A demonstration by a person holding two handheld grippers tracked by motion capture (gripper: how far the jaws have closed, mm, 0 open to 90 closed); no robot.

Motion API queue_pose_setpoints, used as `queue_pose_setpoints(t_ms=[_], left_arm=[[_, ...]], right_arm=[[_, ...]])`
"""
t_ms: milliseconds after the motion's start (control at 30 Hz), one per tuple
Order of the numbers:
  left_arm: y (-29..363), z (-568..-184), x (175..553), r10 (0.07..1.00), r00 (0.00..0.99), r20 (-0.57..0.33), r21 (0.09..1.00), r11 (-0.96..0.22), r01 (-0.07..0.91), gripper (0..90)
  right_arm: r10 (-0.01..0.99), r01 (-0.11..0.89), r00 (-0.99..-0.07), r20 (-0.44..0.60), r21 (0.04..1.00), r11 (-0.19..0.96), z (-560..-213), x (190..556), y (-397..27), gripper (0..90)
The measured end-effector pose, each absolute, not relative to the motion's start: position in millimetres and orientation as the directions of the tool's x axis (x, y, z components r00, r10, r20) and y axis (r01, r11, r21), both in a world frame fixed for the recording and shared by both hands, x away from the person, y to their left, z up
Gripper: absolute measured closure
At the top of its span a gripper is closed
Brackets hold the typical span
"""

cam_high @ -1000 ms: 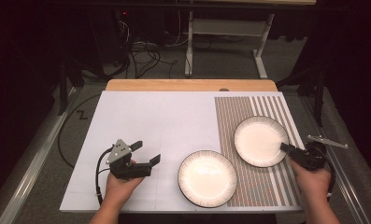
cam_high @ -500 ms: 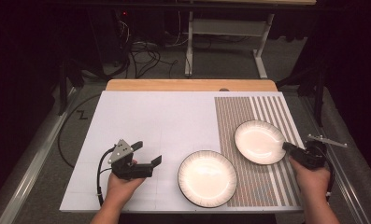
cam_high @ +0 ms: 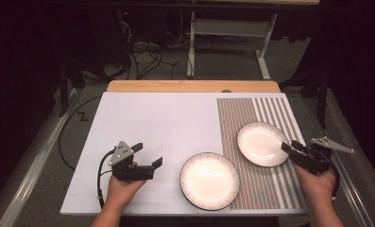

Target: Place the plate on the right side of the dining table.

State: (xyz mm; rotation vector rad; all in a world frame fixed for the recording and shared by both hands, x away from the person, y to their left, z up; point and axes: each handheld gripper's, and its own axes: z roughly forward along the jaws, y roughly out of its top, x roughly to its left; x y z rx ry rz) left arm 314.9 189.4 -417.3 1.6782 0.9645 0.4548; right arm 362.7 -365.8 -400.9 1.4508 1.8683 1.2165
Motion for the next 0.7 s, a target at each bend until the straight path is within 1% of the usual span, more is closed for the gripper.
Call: queue_pose_setpoints(t_ms=[133,267,367,467,567,700], left_arm=[[189,-417,315,0.785,0.596,-0.168,0.929,-0.077,0.362,4.3],[190,-416,314,0.787,0.593,-0.169,0.931,-0.070,0.358,4.1],[191,-415,314,0.785,0.598,-0.166,0.931,-0.075,0.357,4.0],[191,-415,313,0.783,0.601,-0.160,0.932,-0.081,0.353,3.8],[190,-414,312,0.783,0.602,-0.155,0.934,-0.082,0.347,3.5],[189,-413,311,0.781,0.606,-0.149,0.937,-0.085,0.339,2.6]], right_arm=[[0.914,0.456,-0.392,0.106,0.885,0.093,-395,355,-354,38.3],[0.886,0.448,-0.447,0.126,0.888,0.100,-392,350,-342,29.4],[0.862,0.423,-0.494,0.111,0.897,0.127,-389,346,-329,23.0],[0.840,0.400,-0.534,0.101,0.905,0.146,-385,341,-318,17.3],[0.814,0.374,-0.574,0.084,0.912,0.169,-382,334,-306,15.4],[0.791,0.339,-0.608,0.063,0.922,0.187,-379,327,-292,7.8]])
